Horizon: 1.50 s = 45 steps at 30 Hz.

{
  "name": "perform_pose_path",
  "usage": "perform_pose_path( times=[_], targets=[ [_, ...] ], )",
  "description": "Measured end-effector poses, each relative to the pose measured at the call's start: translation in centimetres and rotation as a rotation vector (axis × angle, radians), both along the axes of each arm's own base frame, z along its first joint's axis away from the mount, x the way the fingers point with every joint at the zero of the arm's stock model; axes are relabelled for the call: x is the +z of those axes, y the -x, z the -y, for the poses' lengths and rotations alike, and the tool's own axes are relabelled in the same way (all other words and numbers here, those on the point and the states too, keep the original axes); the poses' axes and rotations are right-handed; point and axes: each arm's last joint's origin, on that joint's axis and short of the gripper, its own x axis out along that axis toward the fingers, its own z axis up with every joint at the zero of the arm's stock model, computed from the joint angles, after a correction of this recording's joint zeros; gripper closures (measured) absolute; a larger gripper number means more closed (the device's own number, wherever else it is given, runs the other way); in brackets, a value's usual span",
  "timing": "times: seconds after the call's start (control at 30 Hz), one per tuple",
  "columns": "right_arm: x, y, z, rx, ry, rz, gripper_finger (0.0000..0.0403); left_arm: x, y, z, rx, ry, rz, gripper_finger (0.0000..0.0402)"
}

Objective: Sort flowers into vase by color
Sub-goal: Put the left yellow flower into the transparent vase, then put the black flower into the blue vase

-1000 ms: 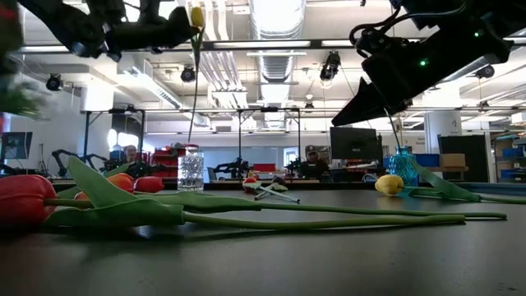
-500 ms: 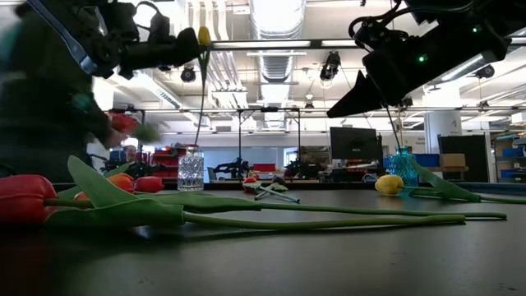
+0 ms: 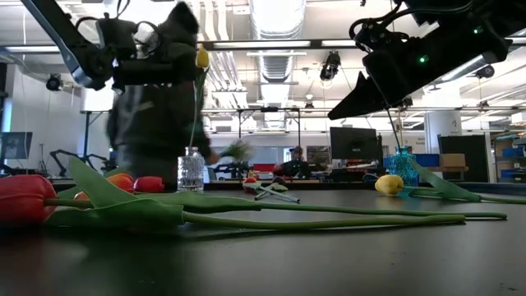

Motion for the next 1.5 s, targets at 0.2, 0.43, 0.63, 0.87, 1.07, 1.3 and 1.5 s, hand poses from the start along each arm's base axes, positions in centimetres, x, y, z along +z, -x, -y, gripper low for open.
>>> perform_pose_path(
  times=[0.2, 0.43, 0.63, 0.87, 1.07, 1.3, 1.5],
  targets=[
    [0.0, 0.0, 0.0, 0.0, 0.001, -0.001, 0.039, -1.0, 0.2, 0.2, 0.017, 0.016, -0.035, 0.0398],
    [0.0, 0.0, 0.0, 0.0, 0.001, -0.001, 0.039, -1.9, 0.2, -0.1, 0.048, 0.086, -0.103, 0.0369],
    [0.0, 0.0, 0.0, 0.001, 0.001, -0.001, 0.039, -2.5, 0.3, 0.0, 0.083, 0.102, -0.169, 0.0336],
    [0.0, 0.0, 0.0, 0.001, 0.001, -0.002, 0.039, -2.8, 1.1, 0.6, 0.143, 0.1, -0.22, 0.0306],
    [0.0, 0.0, 0.0, 0.001, 0.001, -0.002, 0.039, -2.2, 1.8, 1.5, 0.13, 0.125, -0.251, 0.0302],
    [0.0, 0.0, 0.0, 0.001, 0.001, -0.002, 0.039, -2.1, 2.8, 3.5, -0.042, 0.165, -0.318, 0.0336],
    [0.0, 0.0, 0.0, -0.005, -0.004, 0.002, 0.039, -3.9, 4.5, 6.8, -0.118, 0.138, -0.227, 0.0393]
  ],
)
